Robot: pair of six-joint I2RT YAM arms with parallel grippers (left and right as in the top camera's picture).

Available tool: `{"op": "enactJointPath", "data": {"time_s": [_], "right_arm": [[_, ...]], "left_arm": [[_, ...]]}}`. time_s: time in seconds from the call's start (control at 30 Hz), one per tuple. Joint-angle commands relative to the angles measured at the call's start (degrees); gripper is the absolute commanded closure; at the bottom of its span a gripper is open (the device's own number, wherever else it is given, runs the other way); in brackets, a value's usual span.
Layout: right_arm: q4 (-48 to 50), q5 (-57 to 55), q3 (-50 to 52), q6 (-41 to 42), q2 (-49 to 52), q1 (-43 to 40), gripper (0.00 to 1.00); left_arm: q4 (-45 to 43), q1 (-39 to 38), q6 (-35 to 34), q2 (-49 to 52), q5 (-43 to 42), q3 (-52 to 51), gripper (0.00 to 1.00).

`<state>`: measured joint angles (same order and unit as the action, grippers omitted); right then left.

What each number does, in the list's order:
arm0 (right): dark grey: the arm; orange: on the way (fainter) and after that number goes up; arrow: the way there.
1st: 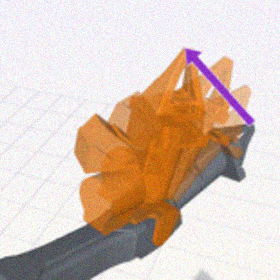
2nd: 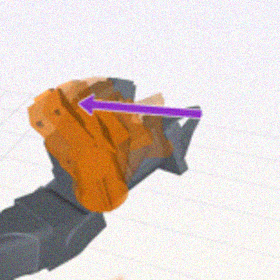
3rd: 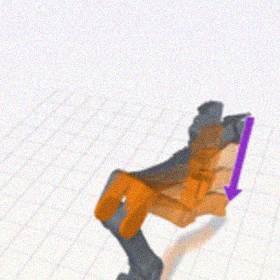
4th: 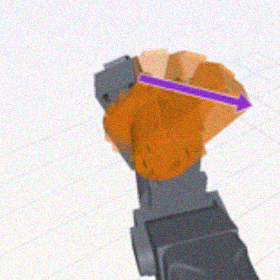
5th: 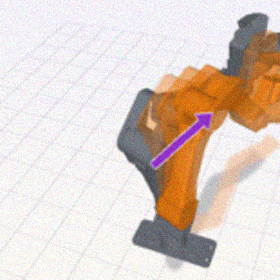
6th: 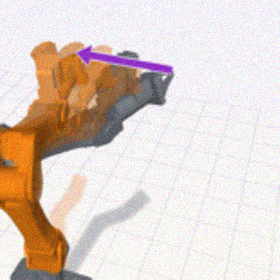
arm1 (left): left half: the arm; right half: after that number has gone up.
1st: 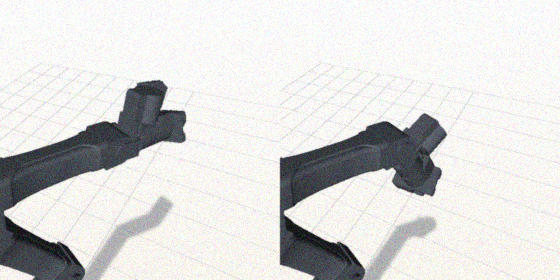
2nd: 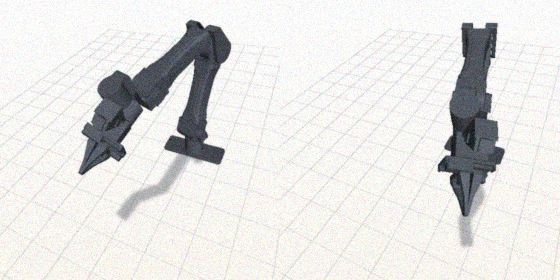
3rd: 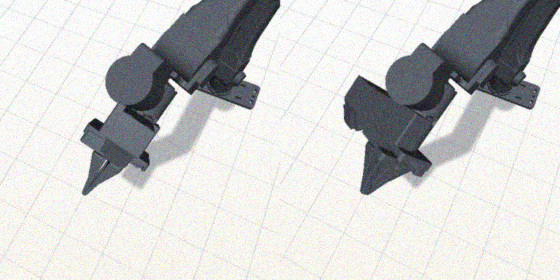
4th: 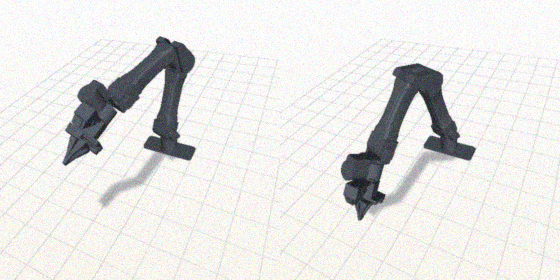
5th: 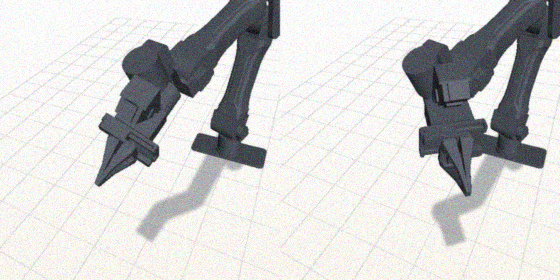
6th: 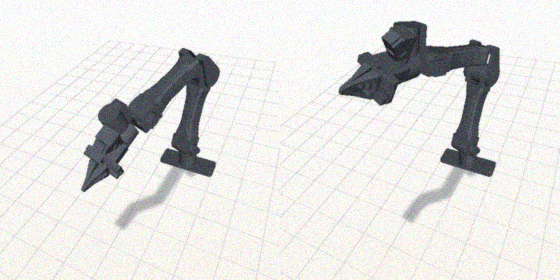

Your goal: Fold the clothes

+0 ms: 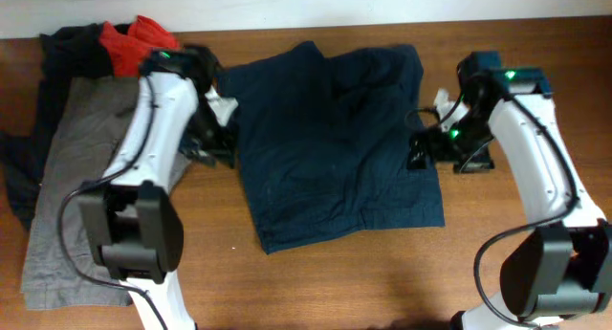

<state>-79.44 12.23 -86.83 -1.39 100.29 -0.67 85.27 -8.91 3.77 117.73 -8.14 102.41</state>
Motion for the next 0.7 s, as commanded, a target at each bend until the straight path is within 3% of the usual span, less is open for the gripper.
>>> {"op": "enactJointPath", "data": {"time_s": [0.0, 0.33, 0.67], "right_arm": [[3.39, 0.9, 5.53, 1.33, -1.46, -0.17, 0.02], [13.35, 0.66, 15.23, 3.65, -1.46, -0.55, 0.02], [18.45, 0.9, 17.18, 3.63, -1.46, -5.14, 0.03]], "left_arm": [[-5.73, -2.21, -0.79, -3.69, -0.48, -9.18, 0.62], [-20.68, -10.45, -3.21, -13.4, -7.54, -31.01, 0.61], [-24.96, -20.55, -5.16, -14.99, -3.54, -35.23, 0.6]]}}
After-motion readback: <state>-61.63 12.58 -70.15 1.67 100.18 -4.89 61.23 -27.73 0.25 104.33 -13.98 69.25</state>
